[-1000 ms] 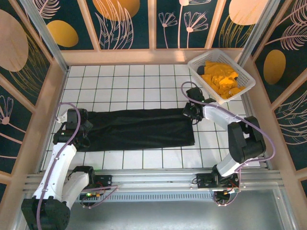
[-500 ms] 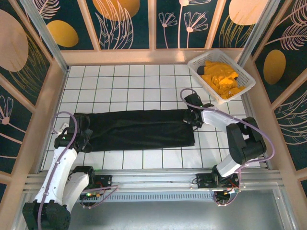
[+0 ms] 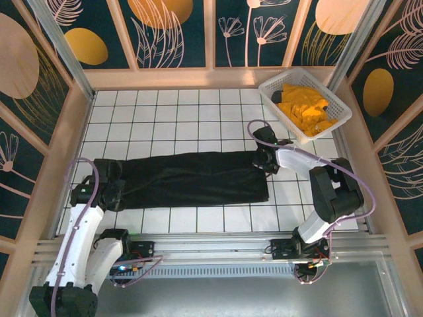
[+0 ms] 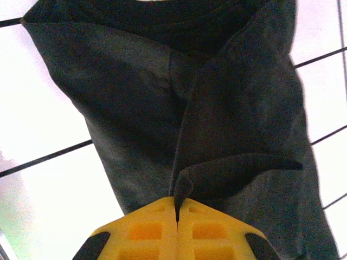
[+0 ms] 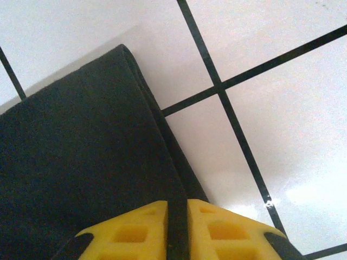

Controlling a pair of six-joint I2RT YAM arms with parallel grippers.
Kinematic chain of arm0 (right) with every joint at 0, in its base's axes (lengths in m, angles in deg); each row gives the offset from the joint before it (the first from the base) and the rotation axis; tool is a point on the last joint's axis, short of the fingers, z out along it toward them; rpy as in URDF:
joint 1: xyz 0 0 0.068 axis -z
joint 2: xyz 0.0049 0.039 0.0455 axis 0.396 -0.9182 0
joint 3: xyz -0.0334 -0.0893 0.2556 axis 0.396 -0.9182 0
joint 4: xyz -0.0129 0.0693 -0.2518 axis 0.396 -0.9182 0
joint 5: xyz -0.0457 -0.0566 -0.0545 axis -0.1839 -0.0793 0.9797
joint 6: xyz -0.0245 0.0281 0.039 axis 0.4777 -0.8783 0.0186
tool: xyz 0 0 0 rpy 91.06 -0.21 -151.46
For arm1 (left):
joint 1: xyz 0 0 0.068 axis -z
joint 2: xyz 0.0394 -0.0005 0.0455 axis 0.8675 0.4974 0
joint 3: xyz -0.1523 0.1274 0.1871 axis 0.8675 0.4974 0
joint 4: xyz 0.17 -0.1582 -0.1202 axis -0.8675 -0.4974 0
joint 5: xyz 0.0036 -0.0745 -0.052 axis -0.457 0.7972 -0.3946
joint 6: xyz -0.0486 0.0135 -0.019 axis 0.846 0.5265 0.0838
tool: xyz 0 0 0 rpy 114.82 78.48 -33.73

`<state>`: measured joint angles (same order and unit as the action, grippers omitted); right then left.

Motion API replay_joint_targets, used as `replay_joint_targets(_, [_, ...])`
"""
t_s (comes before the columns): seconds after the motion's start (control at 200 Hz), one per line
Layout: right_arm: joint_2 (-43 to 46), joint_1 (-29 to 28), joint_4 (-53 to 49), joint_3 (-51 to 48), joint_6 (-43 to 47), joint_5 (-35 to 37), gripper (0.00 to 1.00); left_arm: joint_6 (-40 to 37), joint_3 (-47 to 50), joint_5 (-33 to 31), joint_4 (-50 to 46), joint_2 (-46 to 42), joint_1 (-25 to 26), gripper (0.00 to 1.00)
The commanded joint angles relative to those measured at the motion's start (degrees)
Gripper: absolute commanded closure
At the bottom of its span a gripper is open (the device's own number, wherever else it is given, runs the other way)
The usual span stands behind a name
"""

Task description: Fold and stack the t-shirts

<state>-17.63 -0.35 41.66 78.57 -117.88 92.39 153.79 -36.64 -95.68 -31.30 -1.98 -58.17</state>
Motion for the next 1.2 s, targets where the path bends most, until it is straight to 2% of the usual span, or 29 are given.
replay_joint_targets(0.0, [-1.53, -0.33, -2.15, 1.5, -0.72, 1.35, 0.78, 2.77, -1.49, -0.08, -5.63, -1.42, -0.04, 1.0])
replay_joint_targets(0.155, [-1.41, -0.31, -2.33, 1.78, -0.88, 2.33, 0.71, 2.36, -0.85, -0.03, -7.07, -1.41, -0.07, 1.0])
replay_joint_targets(0.295, [-0.42, -0.99, -3.22, 3.51, -0.94, 4.16, 0.65, 1.15, 2.04, 0.63, -4.71, 0.33, -0.07, 1.0])
replay_joint_targets(0.38, [1.12, -2.07, -3.83, 4.64, -1.16, 5.55, 0.64, -0.17, 1.66, 0.17, -3.13, 2.04, -0.07, 0.82])
replay_joint_targets(0.465, [2.57, -3.32, -4.08, 5.55, -1.59, 6.23, 0.62, -2.19, -0.93, -0.86, -1.96, 3.86, -0.06, 0.54])
replay_joint_targets(0.52, [2.68, -3.86, -3.72, 6.13, -1.62, 5.35, 0.62, -3.52, -3.49, -1.74, -1.38, 5.72, -0.07, 0.47])
replay_joint_targets(0.636, [0.63, -4.57, -0.78, 6.64, -1.13, -0.28, 0.63, -8.48, -6.72, -1.29, 4.94, 10.61, -0.07, 0.5])
replay_joint_targets(0.736, [-2.75, -5.18, 3.05, 7.67, -0.82, -6.29, 0.68, -12.85, -9.36, 2.54, 14.58, 17.75, -0.07, 0.56])
replay_joint_targets(0.926, [-10.32, -4.6, 2.88, 11.56, -2.22, -6.55, 0.74, -19.76, -15.81, 7.28, 23.69, 37.74, -1.26, 0.67])
replay_joint_targets(1.026, [-14.21, -2.58, 1.61, 13.04, -2.96, -6.07, 0.74, -22.23, -15.83, 8.07, 24.51, 46.27, -4.6, 0.72])
replay_joint_targets(1.196, [-20.58, 1.52, -3.53, 16.87, -2.22, -4.43, 0.74, -27.55, -17.62, 7.16, 27.32, 54.63, -12.29, 0.78])
